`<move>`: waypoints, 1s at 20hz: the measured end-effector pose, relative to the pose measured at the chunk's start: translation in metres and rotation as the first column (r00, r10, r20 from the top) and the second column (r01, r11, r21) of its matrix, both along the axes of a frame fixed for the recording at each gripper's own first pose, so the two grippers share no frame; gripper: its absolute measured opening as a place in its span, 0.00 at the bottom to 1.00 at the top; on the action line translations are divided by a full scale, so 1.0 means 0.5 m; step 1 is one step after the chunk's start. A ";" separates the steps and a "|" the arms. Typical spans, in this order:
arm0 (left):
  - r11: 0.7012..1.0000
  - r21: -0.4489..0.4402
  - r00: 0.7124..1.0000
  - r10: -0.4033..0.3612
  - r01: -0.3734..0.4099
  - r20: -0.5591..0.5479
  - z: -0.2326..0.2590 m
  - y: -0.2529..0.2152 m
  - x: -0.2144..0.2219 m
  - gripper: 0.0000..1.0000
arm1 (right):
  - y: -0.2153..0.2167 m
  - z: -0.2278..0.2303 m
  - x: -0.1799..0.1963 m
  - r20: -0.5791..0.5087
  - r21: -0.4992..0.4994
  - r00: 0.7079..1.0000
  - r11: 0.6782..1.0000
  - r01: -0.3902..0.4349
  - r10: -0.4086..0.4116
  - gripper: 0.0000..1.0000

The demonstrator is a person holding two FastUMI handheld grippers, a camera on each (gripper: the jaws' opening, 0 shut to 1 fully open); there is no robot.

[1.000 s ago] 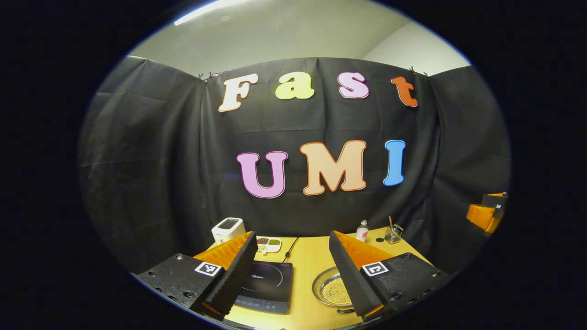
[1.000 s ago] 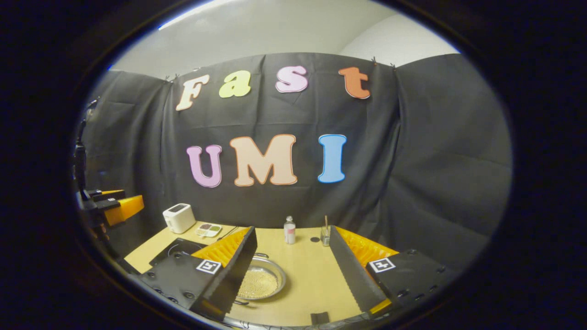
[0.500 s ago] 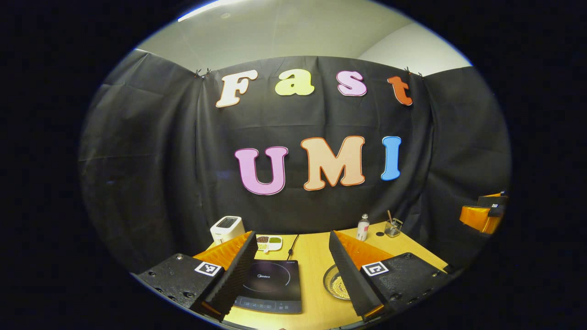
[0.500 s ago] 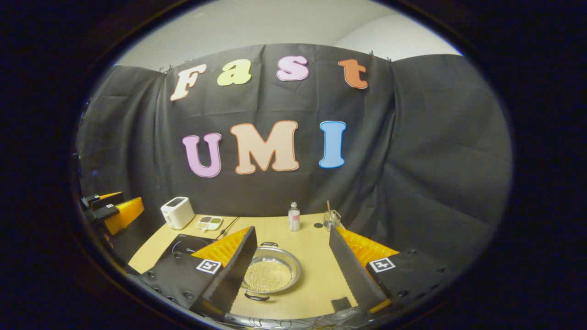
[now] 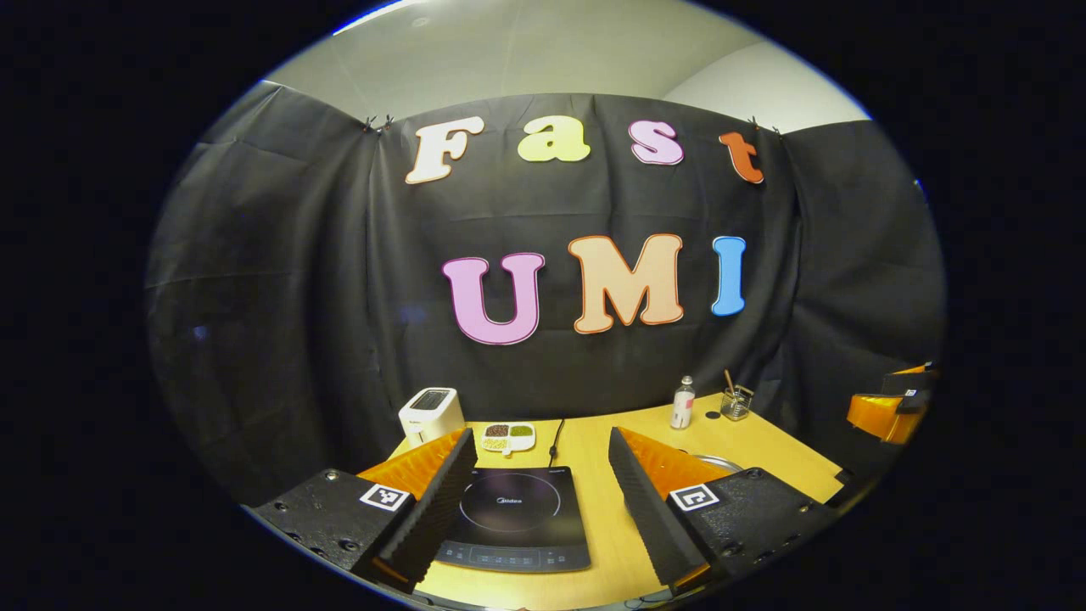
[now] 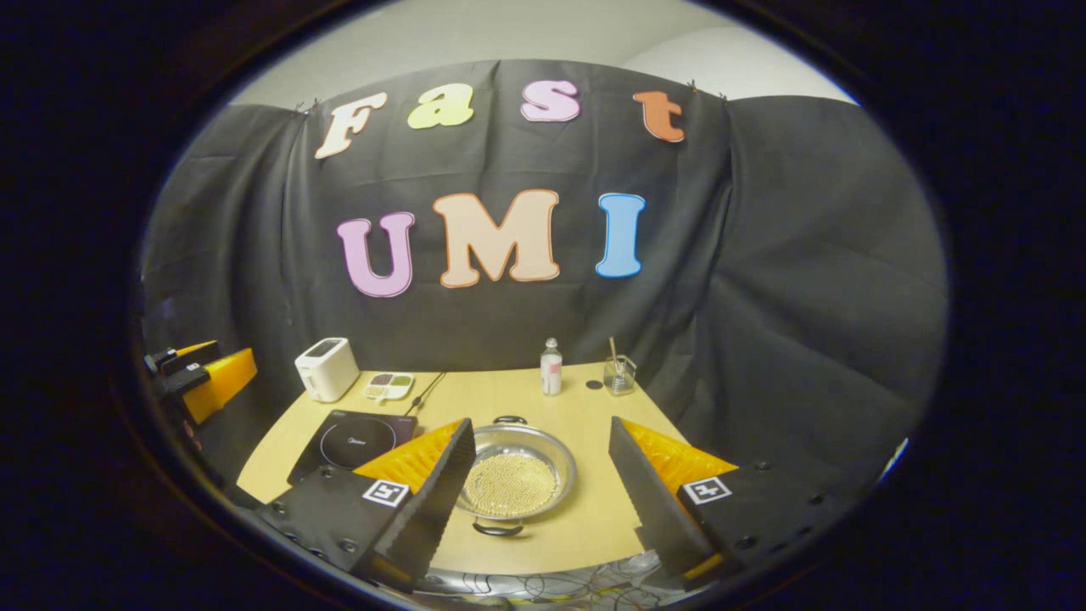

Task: First push the handle of the pot to place it horizontally, then grasp the pot with both hands and set it on the induction cooktop.

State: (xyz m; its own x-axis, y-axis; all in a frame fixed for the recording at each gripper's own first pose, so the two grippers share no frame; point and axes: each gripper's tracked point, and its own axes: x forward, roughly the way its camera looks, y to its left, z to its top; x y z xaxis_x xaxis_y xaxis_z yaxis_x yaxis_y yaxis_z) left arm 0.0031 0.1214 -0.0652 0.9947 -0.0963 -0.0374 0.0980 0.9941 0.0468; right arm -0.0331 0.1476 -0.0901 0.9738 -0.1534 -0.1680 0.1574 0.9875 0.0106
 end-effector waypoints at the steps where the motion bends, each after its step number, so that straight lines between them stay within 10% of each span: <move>1: 1.000 -0.002 1.000 -0.002 0.002 -0.003 -0.005 0.006 -0.001 0.95 | 0.006 -0.004 -0.001 -0.001 0.000 1.000 1.000 0.001 -0.001 1.00; 6: 1.000 -0.020 1.000 -0.017 0.016 -0.025 -0.046 0.031 -0.004 0.92 | 0.041 -0.042 0.003 -0.040 0.017 0.999 1.000 -0.010 0.010 1.00; 12: 0.999 -0.032 0.996 0.037 -0.039 -0.082 -0.107 0.092 -0.004 0.96 | 0.084 -0.137 0.022 -0.186 0.039 0.981 0.998 -0.053 0.059 0.75; 14: 0.998 -0.024 0.994 0.057 -0.059 -0.091 -0.121 0.115 -0.004 0.96 | 0.091 -0.169 0.028 -0.231 0.030 0.970 0.997 -0.066 0.071 0.46; 20: 0.996 0.002 0.991 0.087 -0.087 -0.097 -0.151 0.160 -0.029 0.96 | 0.116 -0.285 0.052 -0.380 0.094 0.919 0.993 -0.076 0.106 0.15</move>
State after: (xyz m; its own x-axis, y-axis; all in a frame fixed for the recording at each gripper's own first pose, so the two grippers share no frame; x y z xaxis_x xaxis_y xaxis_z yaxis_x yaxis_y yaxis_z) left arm -0.0115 0.2016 -0.1409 0.9909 -0.0099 -0.1343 0.0153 0.9991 0.0391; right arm -0.0068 0.2054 -0.2325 0.8412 -0.0390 -0.5393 0.0734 0.9964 0.0423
